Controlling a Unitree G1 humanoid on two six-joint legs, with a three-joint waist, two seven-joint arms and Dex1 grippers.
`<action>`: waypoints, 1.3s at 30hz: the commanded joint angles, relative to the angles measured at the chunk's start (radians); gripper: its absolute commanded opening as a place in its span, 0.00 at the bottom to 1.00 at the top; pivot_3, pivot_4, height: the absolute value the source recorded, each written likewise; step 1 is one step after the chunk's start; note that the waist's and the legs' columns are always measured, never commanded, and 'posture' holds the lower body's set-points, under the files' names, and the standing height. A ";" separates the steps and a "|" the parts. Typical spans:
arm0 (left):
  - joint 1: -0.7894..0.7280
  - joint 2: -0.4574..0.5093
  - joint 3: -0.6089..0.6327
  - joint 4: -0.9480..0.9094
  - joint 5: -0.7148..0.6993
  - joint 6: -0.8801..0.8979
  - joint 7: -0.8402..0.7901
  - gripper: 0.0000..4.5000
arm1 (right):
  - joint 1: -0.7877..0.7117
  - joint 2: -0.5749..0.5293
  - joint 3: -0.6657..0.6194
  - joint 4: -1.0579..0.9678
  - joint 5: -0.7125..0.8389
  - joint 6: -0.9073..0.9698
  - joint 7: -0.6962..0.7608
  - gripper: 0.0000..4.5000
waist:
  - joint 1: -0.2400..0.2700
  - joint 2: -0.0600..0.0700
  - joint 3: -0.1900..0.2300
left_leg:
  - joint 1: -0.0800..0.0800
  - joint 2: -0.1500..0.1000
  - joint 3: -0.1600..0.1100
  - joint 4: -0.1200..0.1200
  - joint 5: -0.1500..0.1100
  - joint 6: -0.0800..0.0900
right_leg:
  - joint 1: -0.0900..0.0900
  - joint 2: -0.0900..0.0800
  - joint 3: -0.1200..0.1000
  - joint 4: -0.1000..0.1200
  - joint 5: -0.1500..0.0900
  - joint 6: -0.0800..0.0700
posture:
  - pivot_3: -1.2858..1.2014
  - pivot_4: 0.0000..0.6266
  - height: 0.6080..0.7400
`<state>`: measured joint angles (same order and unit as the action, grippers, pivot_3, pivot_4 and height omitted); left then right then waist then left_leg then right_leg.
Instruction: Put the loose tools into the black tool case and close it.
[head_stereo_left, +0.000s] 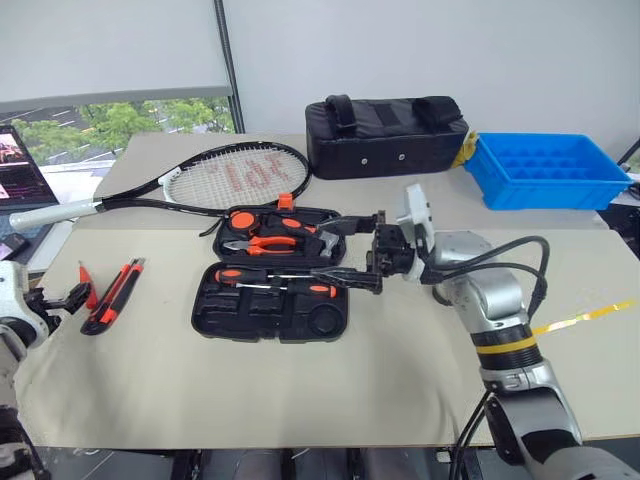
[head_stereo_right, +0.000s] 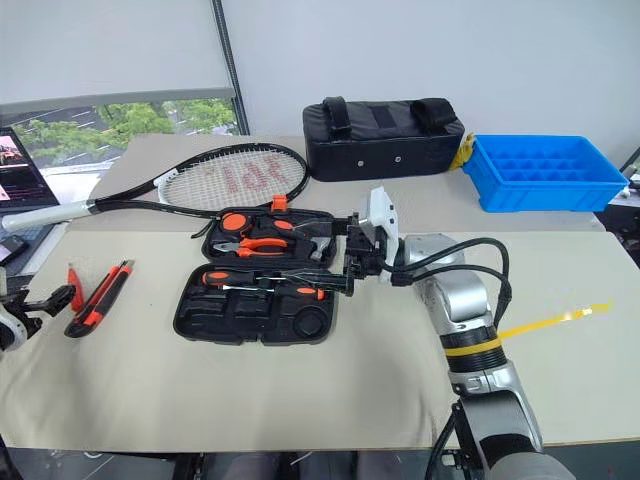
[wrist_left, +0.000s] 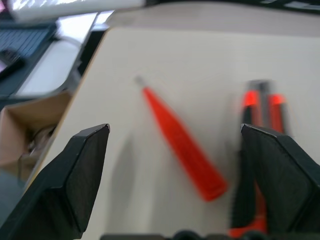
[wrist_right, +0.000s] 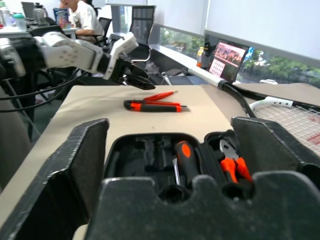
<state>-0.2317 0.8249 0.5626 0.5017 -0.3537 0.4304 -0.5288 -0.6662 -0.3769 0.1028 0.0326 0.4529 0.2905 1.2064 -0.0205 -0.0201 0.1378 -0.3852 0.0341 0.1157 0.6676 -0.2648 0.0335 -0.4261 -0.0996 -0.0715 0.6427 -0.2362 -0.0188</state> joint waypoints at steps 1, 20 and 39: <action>-0.069 0.014 -0.019 0.090 0.033 -0.007 0.056 1.00 | -0.003 -0.011 -0.007 -0.053 0.019 -0.005 0.004 1.00 | 0.003 0.000 0.000 | 0.000 0.000 0.000 0.000 -0.001 -0.002 | 0.000 0.000 0.000 0.000 0.000 0.000 | 0.52 0.24 0.79; -0.297 0.031 -0.125 0.330 0.107 -0.042 0.130 1.00 | 0.016 -0.007 0.008 -0.079 0.015 0.000 -0.015 1.00 | 0.007 -0.001 0.000 | 0.000 -0.001 0.002 0.000 0.006 0.000 | 0.000 -0.013 -0.029 0.002 0.002 -0.003 | 0.52 0.24 0.79; -0.302 0.064 -0.160 0.346 0.149 -0.065 0.161 0.10 | 0.014 -0.024 0.005 -0.064 -0.007 0.008 -0.045 1.00 | -0.002 -0.002 0.000 | 0.002 -0.001 0.004 0.001 0.007 -0.001 | 0.001 -0.013 -0.036 0.003 0.002 -0.002 | 0.52 0.24 0.79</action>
<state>-0.5408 0.8401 0.3950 0.8786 -0.2302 0.4078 -0.3901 -0.6476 -0.3912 0.1196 -0.0103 0.4437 0.3067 1.1708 -0.0220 -0.0216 0.1378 -0.3834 0.0329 0.1195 0.6682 -0.2578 0.0326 -0.4256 -0.1123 -0.1073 0.6460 -0.2346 -0.0212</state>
